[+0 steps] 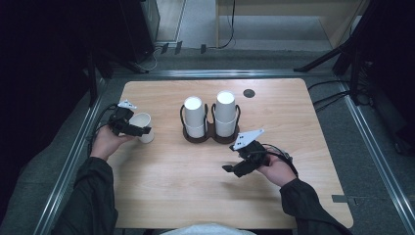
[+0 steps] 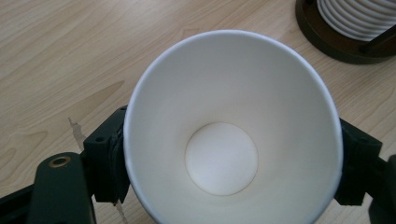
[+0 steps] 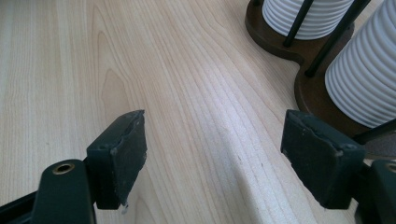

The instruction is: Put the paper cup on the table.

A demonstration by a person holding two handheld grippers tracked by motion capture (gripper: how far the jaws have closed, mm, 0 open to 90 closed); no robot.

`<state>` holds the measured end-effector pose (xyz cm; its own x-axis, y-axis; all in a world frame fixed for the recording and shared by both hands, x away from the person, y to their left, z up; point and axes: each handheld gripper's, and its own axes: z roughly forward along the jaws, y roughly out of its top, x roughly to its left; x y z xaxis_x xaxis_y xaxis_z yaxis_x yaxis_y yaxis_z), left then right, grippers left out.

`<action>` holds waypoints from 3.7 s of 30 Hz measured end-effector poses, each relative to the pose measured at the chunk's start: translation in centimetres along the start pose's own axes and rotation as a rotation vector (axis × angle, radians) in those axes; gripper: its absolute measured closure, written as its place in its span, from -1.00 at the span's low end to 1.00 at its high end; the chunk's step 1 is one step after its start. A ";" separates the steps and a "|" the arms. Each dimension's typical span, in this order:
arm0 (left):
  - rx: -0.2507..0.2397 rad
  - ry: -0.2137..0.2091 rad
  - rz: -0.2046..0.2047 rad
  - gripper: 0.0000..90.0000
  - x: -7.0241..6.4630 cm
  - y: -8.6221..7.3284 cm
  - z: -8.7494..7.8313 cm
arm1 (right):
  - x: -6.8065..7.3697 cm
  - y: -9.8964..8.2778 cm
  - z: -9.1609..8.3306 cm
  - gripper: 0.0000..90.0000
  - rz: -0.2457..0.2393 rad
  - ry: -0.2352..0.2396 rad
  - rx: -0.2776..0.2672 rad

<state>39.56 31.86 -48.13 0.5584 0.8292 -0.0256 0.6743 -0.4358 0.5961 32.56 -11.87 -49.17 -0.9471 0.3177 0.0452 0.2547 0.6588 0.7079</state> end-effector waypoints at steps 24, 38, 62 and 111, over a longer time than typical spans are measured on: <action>0.024 -0.090 -0.041 -0.87 -0.3 0.3 -0.3 | 0.0 0.0 -0.1 -0.49 -0.002 0.000 -0.001; -0.068 -0.098 -0.071 -0.87 -0.2 1.1 -3.2 | 0.0 0.0 -0.1 -0.49 -0.004 -0.001 0.004; -0.143 -0.139 -0.042 -0.83 -4.2 3.9 -6.4 | -0.4 0.1 -0.3 -0.49 -0.002 -0.017 -0.004; -0.130 -0.265 0.029 -0.83 -14.3 4.7 -0.5 | -0.7 0.3 -0.8 -0.49 -0.002 -0.030 -0.016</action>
<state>34.48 18.20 -44.56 0.6948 0.6893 -0.2051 0.5979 -0.3952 0.6973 33.13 -12.41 -48.46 -0.9414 0.3367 0.0225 0.2492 0.6487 0.7191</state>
